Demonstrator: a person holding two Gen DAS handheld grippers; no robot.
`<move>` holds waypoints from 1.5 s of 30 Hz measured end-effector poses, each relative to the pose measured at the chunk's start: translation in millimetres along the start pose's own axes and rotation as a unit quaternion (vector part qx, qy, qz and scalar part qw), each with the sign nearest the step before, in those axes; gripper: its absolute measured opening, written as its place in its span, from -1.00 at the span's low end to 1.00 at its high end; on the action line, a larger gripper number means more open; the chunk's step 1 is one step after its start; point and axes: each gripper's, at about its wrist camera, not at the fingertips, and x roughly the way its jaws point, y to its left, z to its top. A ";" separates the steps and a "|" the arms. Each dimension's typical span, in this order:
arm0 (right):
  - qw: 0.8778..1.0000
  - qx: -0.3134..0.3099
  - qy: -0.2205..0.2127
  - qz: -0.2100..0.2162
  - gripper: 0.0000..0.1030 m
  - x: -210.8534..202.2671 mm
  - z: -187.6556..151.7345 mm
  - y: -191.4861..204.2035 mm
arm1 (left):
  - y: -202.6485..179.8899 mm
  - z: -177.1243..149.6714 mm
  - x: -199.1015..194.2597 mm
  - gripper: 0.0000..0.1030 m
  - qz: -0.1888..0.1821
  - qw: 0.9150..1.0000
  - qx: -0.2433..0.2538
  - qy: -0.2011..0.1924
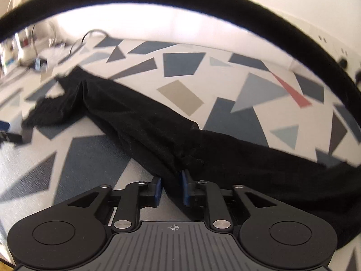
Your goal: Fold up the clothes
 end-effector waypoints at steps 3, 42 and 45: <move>1.000 0.025 0.000 0.005 -0.50 -4.0 2.1 2.1 | -14.5 11.1 5.4 0.40 -0.002 0.997 0.080 -0.018; 0.892 -0.418 -0.132 0.107 0.03 63.2 67.0 173.1 | 38.4 40.3 -4.2 -0.91 -0.195 0.956 0.212 -0.046; 0.890 -0.424 -0.119 0.120 -0.64 71.6 76.1 181.5 | 46.7 43.2 2.4 -0.79 -0.194 0.959 0.199 -0.054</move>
